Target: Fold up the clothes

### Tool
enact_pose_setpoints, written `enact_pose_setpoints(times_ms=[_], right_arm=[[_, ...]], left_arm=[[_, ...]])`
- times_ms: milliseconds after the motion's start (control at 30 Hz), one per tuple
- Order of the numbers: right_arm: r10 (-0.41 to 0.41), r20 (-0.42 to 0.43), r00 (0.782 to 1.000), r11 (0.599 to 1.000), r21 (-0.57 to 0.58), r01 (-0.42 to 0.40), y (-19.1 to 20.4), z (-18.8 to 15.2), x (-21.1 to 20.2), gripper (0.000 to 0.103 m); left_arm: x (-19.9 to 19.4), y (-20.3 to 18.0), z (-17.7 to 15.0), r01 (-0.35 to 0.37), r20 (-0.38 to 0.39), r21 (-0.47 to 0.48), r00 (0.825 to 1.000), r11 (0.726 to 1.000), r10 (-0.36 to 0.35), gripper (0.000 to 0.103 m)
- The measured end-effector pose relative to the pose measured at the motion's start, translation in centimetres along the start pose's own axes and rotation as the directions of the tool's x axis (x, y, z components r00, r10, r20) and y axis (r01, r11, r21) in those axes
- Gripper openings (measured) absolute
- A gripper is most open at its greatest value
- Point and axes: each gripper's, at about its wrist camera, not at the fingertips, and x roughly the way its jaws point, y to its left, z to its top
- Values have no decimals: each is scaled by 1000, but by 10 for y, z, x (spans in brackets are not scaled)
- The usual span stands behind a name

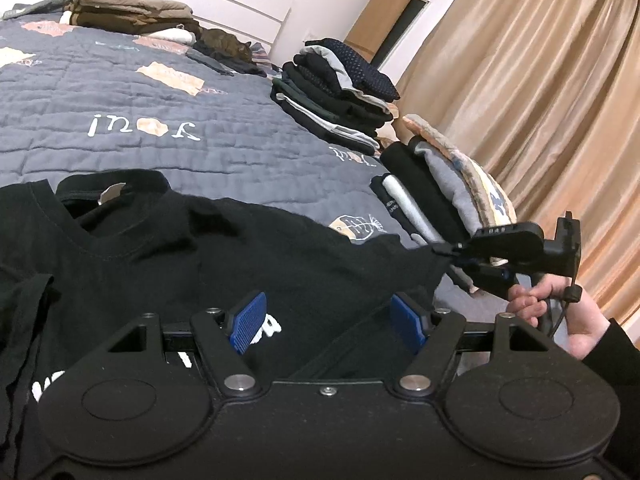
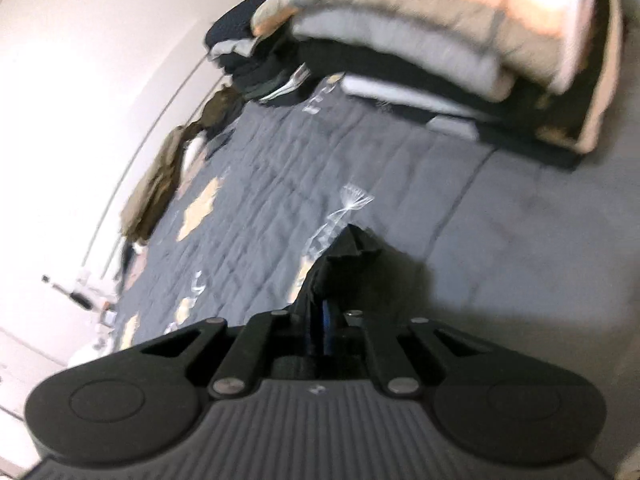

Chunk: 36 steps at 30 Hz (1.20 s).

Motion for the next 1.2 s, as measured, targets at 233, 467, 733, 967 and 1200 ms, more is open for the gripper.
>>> enact_pose_setpoints(times_ms=[233, 467, 733, 967, 1200], right_arm=[[-184, -117, 976, 980, -98, 174, -18, -10, 23, 11], [-126, -103, 987, 992, 0, 127, -25, -18, 21, 49], [-103, -18, 995, 994, -41, 102, -13, -24, 37, 40], [-95, -1, 995, 992, -84, 94, -6, -21, 39, 16], [-57, -9, 998, 990, -127, 56, 0, -20, 30, 11]], left_arm=[[3, -4, -2, 9, -19, 23, 1000, 1000, -8, 68], [5, -3, -3, 6, -25, 23, 1000, 1000, -5, 69], [7, -2, -4, -2, -29, 25, 1000, 1000, 3, 69], [20, 0, -13, -34, -101, 100, 994, 994, 44, 71], [32, -10, -21, 83, -132, 136, 989, 987, -65, 71]])
